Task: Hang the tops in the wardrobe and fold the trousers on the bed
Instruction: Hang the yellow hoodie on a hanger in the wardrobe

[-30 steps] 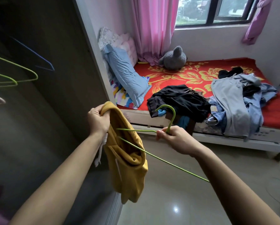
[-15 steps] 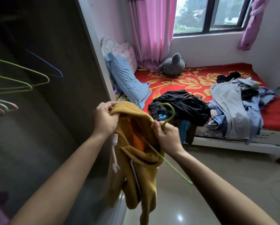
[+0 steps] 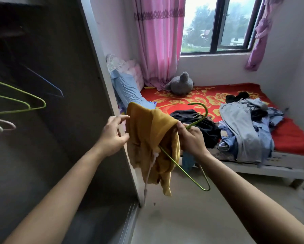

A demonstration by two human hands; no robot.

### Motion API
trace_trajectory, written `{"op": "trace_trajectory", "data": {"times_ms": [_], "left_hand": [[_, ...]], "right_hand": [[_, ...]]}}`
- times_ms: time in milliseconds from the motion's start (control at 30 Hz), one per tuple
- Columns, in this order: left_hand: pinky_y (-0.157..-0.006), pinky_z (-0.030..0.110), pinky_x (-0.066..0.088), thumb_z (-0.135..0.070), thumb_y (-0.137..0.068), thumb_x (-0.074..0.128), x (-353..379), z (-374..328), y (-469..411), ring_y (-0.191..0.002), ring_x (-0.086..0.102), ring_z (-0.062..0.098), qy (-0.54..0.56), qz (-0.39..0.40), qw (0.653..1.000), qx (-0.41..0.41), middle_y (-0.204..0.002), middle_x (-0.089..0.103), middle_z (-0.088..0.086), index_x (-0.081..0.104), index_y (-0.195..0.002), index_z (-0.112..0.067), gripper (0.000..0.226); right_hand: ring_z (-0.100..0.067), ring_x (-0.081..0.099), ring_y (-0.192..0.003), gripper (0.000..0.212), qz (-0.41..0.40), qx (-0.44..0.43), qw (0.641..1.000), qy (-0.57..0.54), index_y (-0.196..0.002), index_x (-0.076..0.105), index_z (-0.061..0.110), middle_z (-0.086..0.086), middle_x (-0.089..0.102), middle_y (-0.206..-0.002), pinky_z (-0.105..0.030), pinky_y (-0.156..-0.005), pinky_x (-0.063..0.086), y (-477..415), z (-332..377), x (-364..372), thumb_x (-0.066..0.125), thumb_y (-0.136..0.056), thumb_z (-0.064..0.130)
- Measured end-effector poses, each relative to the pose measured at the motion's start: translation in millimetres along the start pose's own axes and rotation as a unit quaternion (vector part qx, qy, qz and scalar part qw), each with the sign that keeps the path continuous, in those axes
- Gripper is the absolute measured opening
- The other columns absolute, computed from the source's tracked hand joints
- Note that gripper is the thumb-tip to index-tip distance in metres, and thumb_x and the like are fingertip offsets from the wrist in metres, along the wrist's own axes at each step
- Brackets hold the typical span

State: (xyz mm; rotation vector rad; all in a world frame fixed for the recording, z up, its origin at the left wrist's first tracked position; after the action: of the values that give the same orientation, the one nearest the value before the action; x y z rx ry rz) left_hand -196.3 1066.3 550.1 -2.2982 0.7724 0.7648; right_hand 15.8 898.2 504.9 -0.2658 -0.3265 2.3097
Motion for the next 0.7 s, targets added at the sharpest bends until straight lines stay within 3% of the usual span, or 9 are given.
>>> {"op": "trace_trajectory", "data": {"times_ms": [100,167,233,333,400,467,567,633,700], "left_hand": [[-0.108,0.052,0.038,-0.027,-0.089,0.067,-12,-8,-16,-0.132,0.039,0.025,-0.151,-0.097,0.982,0.064,-0.14,0.041,0.007,0.048,-0.139,-0.022,0.053],[-0.115,0.056,0.02,-0.046,-0.092,0.06,0,-18,-27,-0.143,0.027,0.025,-0.251,-0.072,0.959,0.111,-0.151,0.035,0.006,0.042,-0.145,-0.022,0.061],[-0.116,0.057,0.009,-0.053,-0.094,0.053,5,-27,-38,-0.142,0.031,0.022,-0.272,-0.065,0.951,0.129,-0.15,0.039,0.004,0.043,-0.145,-0.022,0.06],[-0.109,0.054,0.024,-0.042,-0.097,0.054,15,-45,-42,-0.12,0.049,0.03,-0.259,-0.072,0.943,0.194,-0.127,0.055,0.007,0.054,-0.136,-0.022,0.044],[-0.092,0.044,0.042,-0.031,-0.097,0.054,34,-51,-41,-0.105,0.058,0.031,-0.242,-0.028,0.94,0.241,-0.112,0.063,0.006,0.065,-0.121,-0.019,0.029],[-0.08,0.036,0.048,-0.02,-0.098,0.056,47,-43,-40,-0.093,0.064,0.026,-0.169,0.027,0.96,0.222,-0.101,0.066,0.001,0.069,-0.112,-0.016,0.019],[-0.089,0.041,0.05,-0.011,-0.096,0.059,58,-27,-42,-0.097,0.065,0.022,-0.115,0.068,0.972,0.193,-0.104,0.07,0.003,0.071,-0.11,-0.01,0.018],[-0.091,0.034,0.05,-0.01,-0.095,0.061,62,-20,-42,-0.098,0.066,0.02,-0.096,0.084,0.975,0.184,-0.105,0.071,-0.001,0.073,-0.11,-0.01,0.019],[-0.089,0.019,0.047,-0.013,-0.094,0.064,64,-17,-39,-0.097,0.066,0.008,-0.061,0.095,0.98,0.164,-0.101,0.07,-0.013,0.074,-0.109,-0.014,0.019]], "right_hand": [[-0.019,0.047,-0.059,0.043,0.015,-0.014,1.0,-0.014,-0.062,0.065,0.017,-0.003,0.054,-0.06,-0.035,-0.064,0.036,-12,12,-11,0.053,-0.102,0.027],[-0.02,0.047,-0.061,0.046,0.038,-0.048,0.998,0.006,-0.068,0.061,0.0,-0.018,0.052,-0.061,-0.039,-0.062,0.038,-19,26,-18,0.053,-0.099,0.032],[-0.017,0.047,-0.058,0.048,0.054,-0.074,0.995,0.032,-0.064,0.058,0.0,-0.018,0.051,-0.058,-0.039,-0.058,0.038,-22,37,-28,0.052,-0.098,0.033],[-0.002,0.037,-0.047,0.047,0.063,-0.11,0.987,0.101,-0.057,0.051,0.006,0.012,0.041,-0.049,-0.023,-0.053,0.031,-25,46,-42,0.052,-0.097,0.032],[-0.004,0.036,-0.046,0.05,0.067,-0.128,0.978,0.15,-0.056,0.051,0.002,0.011,0.04,-0.049,-0.022,-0.052,0.029,-25,47,-46,0.055,-0.098,0.029],[-0.003,0.04,-0.045,0.046,0.061,-0.141,0.972,0.176,-0.054,0.059,0.017,0.013,0.046,-0.048,-0.021,-0.051,0.032,-24,45,-50,0.058,-0.099,0.028],[-0.002,0.054,-0.05,0.038,0.079,-0.147,0.962,0.218,-0.062,0.061,0.036,0.016,0.059,-0.055,-0.013,-0.051,0.036,-20,38,-56,0.058,-0.099,0.039],[-0.004,0.055,-0.055,0.034,0.1,-0.121,0.948,0.278,-0.072,0.064,0.029,0.013,0.06,-0.06,-0.018,-0.052,0.039,-21,20,-63,0.054,-0.1,0.046],[0.0,0.054,-0.059,0.028,0.109,-0.086,0.95,0.279,-0.082,0.066,0.024,0.018,0.06,-0.064,-0.015,-0.054,0.037,-20,-1,-70,0.053,-0.102,0.038]]}}
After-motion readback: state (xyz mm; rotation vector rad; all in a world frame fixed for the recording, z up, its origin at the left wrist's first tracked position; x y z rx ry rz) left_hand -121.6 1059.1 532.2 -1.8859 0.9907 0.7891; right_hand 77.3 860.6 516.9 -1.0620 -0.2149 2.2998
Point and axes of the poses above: each hand's wrist, its own y-axis away from the middle knuckle, its own x-axis out of the palm, z = x × y, the point moved 8 cm from there along -y, towards the middle knuckle
